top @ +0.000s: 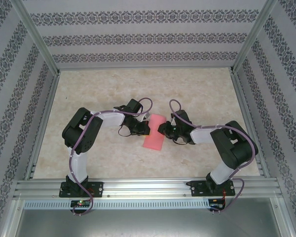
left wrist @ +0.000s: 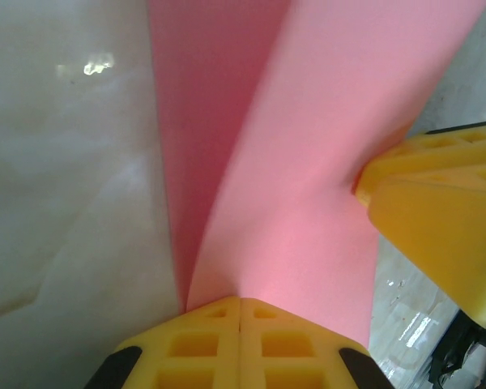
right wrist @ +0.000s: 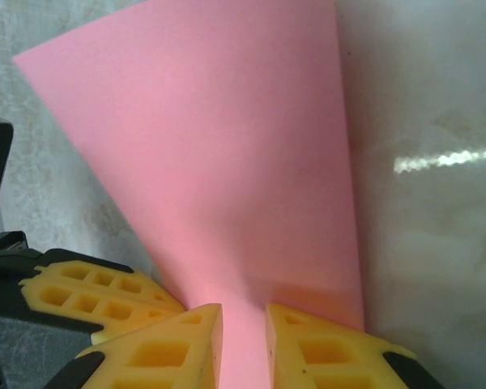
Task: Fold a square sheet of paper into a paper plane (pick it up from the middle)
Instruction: Fold the square sheet of paper in half at the center of the table.
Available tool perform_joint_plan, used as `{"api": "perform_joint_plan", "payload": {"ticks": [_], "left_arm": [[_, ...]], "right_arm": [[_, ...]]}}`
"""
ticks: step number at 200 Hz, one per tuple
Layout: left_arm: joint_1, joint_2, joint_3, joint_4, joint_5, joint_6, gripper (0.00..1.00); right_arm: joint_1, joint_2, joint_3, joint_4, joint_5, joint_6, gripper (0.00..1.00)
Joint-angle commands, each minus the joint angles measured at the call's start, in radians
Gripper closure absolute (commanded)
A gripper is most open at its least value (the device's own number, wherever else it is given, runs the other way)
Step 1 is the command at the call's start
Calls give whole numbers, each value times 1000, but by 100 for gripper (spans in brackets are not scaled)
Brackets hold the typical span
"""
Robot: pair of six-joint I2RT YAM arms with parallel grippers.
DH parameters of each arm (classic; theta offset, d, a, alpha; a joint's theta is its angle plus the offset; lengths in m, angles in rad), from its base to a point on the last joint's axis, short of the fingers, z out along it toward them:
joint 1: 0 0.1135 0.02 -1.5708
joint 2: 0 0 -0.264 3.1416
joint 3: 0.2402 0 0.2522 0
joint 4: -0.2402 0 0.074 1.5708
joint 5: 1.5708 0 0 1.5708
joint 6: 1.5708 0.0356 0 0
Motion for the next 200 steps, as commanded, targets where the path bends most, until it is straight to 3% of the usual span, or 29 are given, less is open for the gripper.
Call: {"api": "perform_joint_plan", "payload": {"ticks": [1,94,153,200], "left_arm": [[-19,66,-16,-76,-70,28,100],[-20,62,-10,-80,-70,28,100],[-20,56,-16,-86,-79,35,100],[-19,53,-14,-88,-79,35,100]], "right_arm": [[-11,-73,42,-43,-3,-40,78],[-52,96,56,-38,13,-62,77],[-62,-1,127,-110,9,-67,76],[-83,93,160,-108,2,-68,76]]}}
